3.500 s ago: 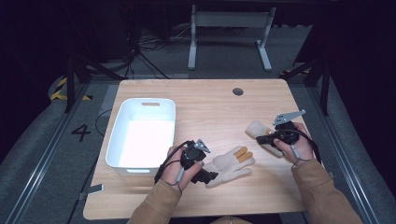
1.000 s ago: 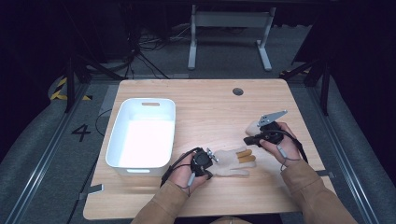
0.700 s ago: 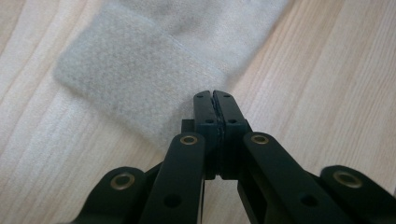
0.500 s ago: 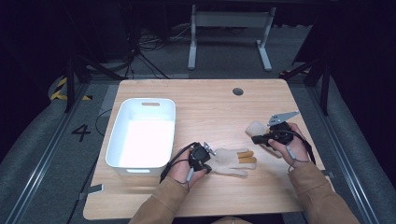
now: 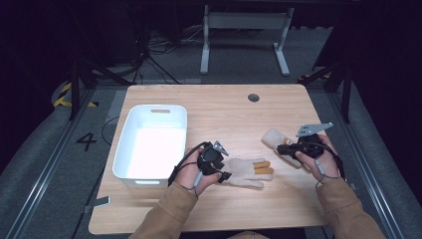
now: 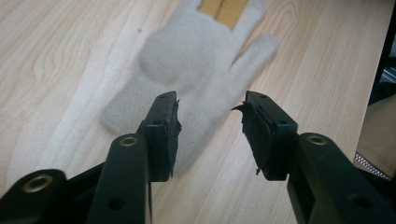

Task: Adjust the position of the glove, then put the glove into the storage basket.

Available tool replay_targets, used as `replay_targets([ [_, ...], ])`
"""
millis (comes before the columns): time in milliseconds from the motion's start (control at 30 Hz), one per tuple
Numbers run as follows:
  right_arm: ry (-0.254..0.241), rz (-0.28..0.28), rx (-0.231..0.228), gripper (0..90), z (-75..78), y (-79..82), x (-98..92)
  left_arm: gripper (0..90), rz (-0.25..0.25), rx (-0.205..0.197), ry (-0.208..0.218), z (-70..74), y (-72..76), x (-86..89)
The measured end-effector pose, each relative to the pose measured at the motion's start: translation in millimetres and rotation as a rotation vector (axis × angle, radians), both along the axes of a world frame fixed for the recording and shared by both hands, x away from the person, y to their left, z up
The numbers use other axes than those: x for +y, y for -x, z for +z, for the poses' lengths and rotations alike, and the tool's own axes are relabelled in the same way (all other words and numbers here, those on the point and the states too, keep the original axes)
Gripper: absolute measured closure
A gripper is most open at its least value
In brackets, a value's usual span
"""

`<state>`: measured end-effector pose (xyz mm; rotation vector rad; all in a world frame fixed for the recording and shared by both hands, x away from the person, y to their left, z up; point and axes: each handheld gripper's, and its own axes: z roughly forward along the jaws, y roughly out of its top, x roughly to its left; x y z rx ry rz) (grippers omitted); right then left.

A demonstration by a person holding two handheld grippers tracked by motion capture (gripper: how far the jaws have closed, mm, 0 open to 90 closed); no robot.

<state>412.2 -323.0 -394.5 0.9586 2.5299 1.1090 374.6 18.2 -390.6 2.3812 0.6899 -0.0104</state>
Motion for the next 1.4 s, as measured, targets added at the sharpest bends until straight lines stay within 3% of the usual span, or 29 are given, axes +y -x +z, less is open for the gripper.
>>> replay_targets([
  [367,-0.04,-0.08,-0.025,76.7,1.9,8.9,-24.8,50.2,0.019,-0.002,0.011,12.5,-10.2,11.4],
  [567,-0.042,-0.11,-0.027,74.3,1.5,9.5,-33.0,47.9,0.048,-0.003,0.006,12.1,-14.5,17.7],
  [733,-0.045,-0.12,-0.025,70.2,0.8,8.7,-35.7,46.6,0.051,-0.003,0.005,11.6,-16.7,21.0],
  [1000,-0.048,-0.134,-0.003,65.7,-2.4,5.6,-42.9,44.9,0.04,0.035,-0.007,8.6,-20.0,28.6],
  [1400,-0.018,-0.145,-0.016,60.5,-9.6,-1.6,-52.3,43.1,0.048,0.042,-0.006,7.7,-20.7,34.2],
])
